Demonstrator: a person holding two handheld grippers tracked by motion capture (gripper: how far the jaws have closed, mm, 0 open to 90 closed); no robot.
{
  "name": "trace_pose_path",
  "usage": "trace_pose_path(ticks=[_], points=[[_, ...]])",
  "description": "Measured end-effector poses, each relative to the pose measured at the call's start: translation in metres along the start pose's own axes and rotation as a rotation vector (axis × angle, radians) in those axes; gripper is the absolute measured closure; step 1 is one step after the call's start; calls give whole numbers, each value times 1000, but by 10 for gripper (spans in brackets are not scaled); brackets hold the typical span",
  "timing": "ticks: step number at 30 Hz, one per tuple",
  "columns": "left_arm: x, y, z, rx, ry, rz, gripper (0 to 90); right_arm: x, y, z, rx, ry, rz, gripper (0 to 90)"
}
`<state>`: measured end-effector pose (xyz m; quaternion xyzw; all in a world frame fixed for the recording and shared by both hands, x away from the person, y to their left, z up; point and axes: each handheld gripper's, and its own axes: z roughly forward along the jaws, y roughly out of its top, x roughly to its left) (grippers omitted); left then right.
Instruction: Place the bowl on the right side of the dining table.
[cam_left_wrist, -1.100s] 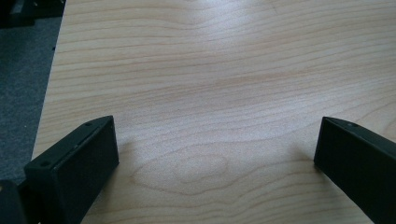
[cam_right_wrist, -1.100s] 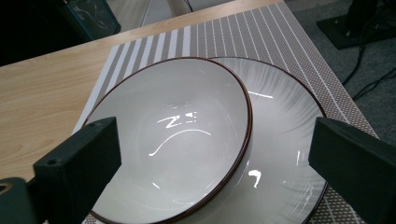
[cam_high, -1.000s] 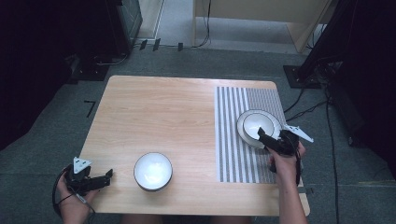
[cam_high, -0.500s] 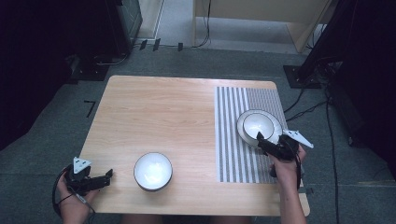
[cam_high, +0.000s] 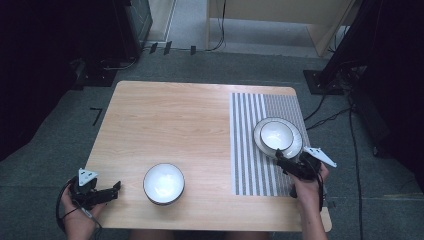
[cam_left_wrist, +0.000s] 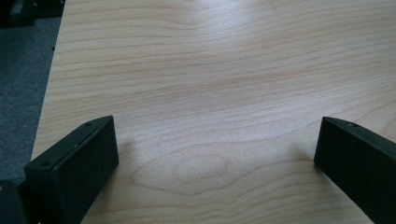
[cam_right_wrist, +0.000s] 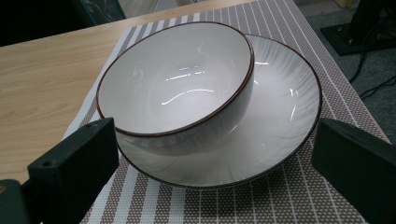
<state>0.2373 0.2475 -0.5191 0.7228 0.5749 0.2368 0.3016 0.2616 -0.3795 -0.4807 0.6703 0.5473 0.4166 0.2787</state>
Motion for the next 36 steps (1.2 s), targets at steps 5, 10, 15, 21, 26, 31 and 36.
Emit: trace_pose_path(ticks=[5,10,15,21,26,31,36], points=[[0,0,0,0,0,0,0,-1,-4,-3,3,-5,-6,7],[0,0,0,0,0,0,0,-5,-9,-5,5,-18,-8,6],[0,0,0,0,-1,-2,0,-8,-13,-7,14,-21,1,6],[0,0,0,-1,-1,-2,0,-10,-19,-9,20,-25,-6,6],[0,0,0,-1,-2,-2,0,-13,-25,-10,35,-32,-7,7],[0,0,0,-1,-1,-2,0,-15,-30,-13,43,-38,-14,7],[0,0,0,-1,-1,-2,0,-18,-34,-16,61,-48,-20,7]])
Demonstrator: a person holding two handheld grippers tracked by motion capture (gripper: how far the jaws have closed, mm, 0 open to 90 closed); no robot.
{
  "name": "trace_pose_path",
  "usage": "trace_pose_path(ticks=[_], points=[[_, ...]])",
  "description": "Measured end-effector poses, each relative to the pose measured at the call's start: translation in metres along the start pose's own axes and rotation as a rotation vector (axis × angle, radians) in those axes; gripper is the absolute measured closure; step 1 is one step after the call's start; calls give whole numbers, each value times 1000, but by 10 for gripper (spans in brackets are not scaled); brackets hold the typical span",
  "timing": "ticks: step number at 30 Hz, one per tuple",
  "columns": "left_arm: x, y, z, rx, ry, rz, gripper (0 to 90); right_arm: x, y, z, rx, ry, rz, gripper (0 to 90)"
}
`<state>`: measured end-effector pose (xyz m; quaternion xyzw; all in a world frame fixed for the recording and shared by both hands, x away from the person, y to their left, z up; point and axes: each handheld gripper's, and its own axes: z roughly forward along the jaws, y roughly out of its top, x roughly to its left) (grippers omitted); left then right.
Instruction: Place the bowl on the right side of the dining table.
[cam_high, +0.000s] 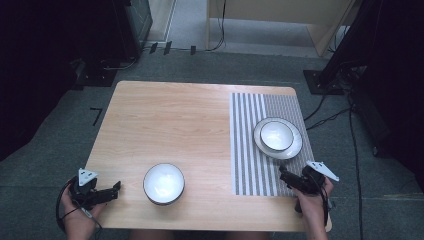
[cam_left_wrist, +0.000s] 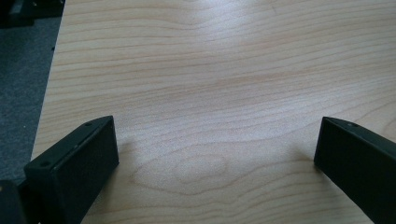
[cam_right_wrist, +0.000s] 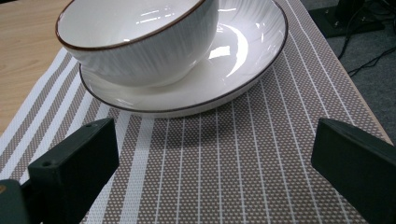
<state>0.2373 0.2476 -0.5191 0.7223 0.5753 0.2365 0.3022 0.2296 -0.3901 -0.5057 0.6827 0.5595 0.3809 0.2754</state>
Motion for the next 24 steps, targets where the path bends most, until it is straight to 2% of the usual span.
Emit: trace_pose_path(ticks=[24], points=[[0,0,0,-1,-5,2,0,-10,-16,-10,50,-19,-34,7]])
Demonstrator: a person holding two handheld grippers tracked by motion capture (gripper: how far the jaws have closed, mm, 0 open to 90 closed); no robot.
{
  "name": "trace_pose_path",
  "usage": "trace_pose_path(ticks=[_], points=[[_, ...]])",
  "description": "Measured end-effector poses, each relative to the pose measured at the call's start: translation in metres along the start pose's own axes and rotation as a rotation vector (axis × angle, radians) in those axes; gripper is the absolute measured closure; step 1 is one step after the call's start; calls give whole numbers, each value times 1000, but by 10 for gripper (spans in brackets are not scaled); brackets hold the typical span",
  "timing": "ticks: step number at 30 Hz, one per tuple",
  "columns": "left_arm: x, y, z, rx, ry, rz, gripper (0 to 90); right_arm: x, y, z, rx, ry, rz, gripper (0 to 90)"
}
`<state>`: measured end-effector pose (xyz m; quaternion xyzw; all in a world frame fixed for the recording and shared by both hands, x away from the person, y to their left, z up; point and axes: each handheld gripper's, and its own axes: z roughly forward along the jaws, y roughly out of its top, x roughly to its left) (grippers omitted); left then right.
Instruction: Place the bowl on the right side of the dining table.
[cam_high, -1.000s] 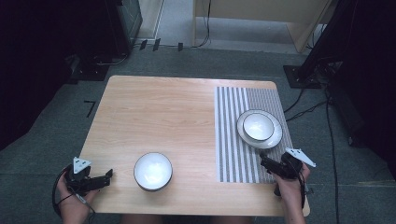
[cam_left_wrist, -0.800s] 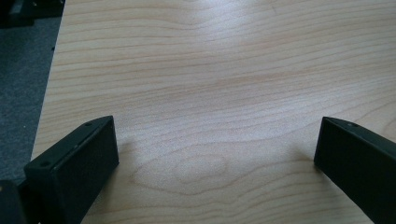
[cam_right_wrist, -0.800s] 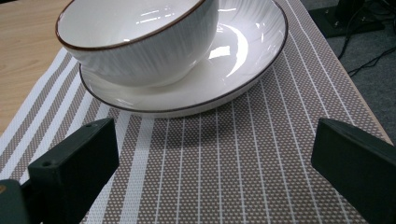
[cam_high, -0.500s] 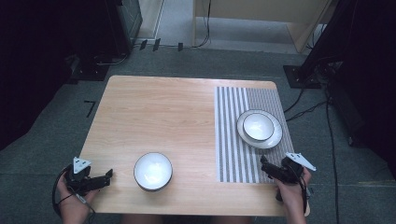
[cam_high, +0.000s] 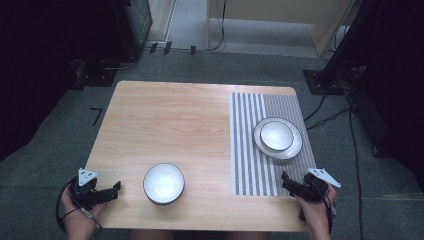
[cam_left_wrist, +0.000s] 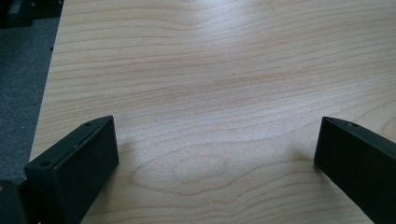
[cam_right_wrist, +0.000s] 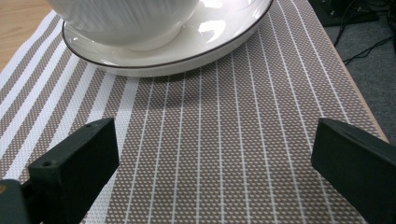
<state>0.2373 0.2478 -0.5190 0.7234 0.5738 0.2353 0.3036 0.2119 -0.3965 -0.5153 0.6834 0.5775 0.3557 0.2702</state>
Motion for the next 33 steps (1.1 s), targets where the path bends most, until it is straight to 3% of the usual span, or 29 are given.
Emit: trace_pose_path(ticks=[17,24,30,33], points=[[0,0,0,0,0,0,0,-12,-8,-10,19,-14,-22,7],[0,0,0,0,0,1,0,-15,-14,-15,2,-25,-18,7],[-1,0,0,1,-7,9,0,-19,-18,-17,29,-46,-51,7],[0,0,0,0,-9,8,0,-21,-20,-20,27,-45,-44,7]])
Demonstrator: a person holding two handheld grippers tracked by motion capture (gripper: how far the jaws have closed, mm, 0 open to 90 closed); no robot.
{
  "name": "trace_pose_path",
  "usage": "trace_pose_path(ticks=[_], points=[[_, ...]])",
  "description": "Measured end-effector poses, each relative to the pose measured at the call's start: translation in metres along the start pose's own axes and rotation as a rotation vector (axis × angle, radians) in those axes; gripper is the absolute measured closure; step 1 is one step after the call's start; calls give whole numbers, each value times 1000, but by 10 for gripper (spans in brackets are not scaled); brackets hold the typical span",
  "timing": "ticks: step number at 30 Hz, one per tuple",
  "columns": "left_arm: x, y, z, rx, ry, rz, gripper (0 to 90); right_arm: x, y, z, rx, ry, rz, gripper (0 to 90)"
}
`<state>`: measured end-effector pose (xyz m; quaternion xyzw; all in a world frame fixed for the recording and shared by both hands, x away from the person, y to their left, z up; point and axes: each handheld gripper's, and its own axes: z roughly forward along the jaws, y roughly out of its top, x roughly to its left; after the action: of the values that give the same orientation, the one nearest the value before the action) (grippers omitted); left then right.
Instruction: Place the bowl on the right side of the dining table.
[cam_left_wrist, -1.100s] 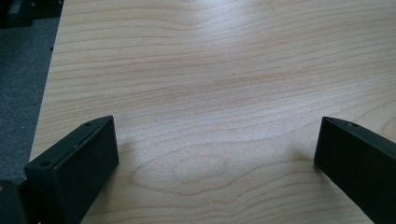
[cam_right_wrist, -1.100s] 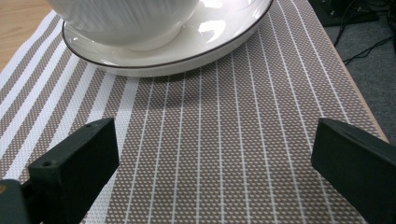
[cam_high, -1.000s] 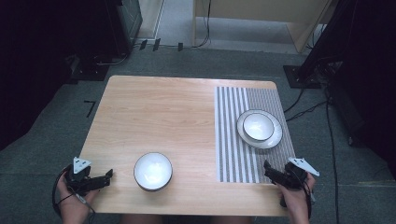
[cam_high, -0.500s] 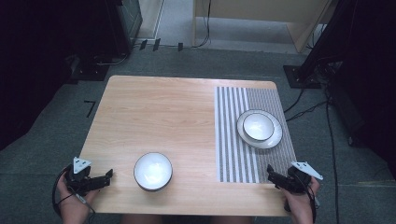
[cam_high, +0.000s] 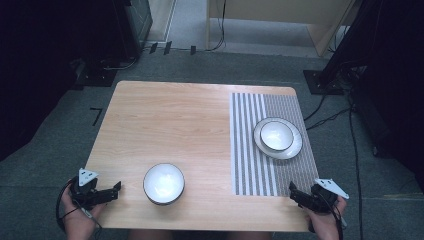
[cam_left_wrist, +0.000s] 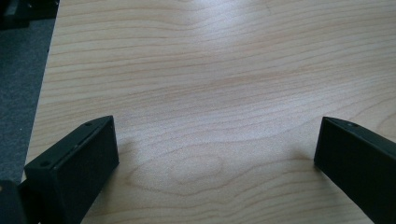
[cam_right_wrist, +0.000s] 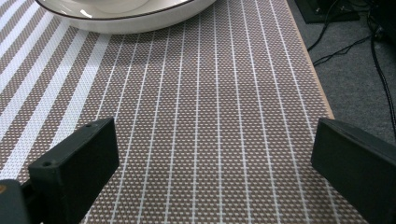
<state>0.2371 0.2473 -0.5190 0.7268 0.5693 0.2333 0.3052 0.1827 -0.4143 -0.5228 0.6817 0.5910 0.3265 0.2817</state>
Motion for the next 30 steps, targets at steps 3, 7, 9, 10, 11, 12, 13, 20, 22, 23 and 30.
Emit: trace_pose_path(ticks=[3,7,9,10,11,12,13,20,22,23,30], points=[[0,0,0,0,-2,2,0,-1,-1,-1,12,-2,7,7],[0,0,0,1,-6,3,0,0,-2,-2,19,-4,-1,7],[0,0,0,0,-7,3,0,0,-2,-2,27,-3,-2,7],[0,0,0,-2,-8,2,0,0,-3,-2,30,-2,-2,7],[0,0,0,-3,-9,1,0,1,-3,-2,34,-3,-4,8],[0,0,0,-3,-9,1,0,1,-3,-2,37,-5,-8,8],[0,0,0,-3,-10,1,0,1,-3,-2,41,-5,-10,8],[0,0,0,-1,-9,4,0,0,-5,-3,60,-11,-15,9],[0,-1,-1,1,-10,7,0,0,-5,-3,65,-10,-14,10],[0,-1,-1,1,-10,9,0,0,-5,-3,64,-10,-13,10],[0,-1,-1,2,-10,10,0,2,-9,-3,70,-29,-88,11]])
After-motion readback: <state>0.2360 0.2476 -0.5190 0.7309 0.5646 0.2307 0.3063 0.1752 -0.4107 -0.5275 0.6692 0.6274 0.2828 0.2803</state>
